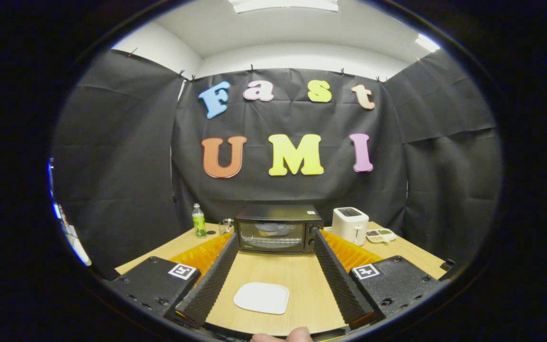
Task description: Open the toaster oven, put the food inside, and close the toaster oven door.
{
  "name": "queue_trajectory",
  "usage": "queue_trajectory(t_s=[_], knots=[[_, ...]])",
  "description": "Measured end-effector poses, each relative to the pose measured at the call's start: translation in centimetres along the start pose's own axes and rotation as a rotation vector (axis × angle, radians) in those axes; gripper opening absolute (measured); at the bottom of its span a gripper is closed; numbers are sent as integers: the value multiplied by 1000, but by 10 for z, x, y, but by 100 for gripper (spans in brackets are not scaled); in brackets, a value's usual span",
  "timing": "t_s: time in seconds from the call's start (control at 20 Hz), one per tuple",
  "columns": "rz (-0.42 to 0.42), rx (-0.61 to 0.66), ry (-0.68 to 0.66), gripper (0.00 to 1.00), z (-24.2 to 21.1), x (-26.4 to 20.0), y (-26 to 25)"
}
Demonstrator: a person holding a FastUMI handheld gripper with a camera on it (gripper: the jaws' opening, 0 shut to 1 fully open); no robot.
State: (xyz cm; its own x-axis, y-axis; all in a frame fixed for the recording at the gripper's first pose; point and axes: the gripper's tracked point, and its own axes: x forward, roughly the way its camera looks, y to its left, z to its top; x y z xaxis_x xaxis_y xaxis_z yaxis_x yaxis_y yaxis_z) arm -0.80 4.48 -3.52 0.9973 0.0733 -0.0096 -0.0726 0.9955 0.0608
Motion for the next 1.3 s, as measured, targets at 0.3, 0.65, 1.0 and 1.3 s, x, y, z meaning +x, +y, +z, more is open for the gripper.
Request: queue_trajectory(t_s=[0.3,0.65,1.0,1.3], knots=[[15,35,47,100,-15,8,6],[17,38,50,100,-15,4,7],[25,40,49,100,-13,4,12],[27,39,49,100,-11,2,14]])
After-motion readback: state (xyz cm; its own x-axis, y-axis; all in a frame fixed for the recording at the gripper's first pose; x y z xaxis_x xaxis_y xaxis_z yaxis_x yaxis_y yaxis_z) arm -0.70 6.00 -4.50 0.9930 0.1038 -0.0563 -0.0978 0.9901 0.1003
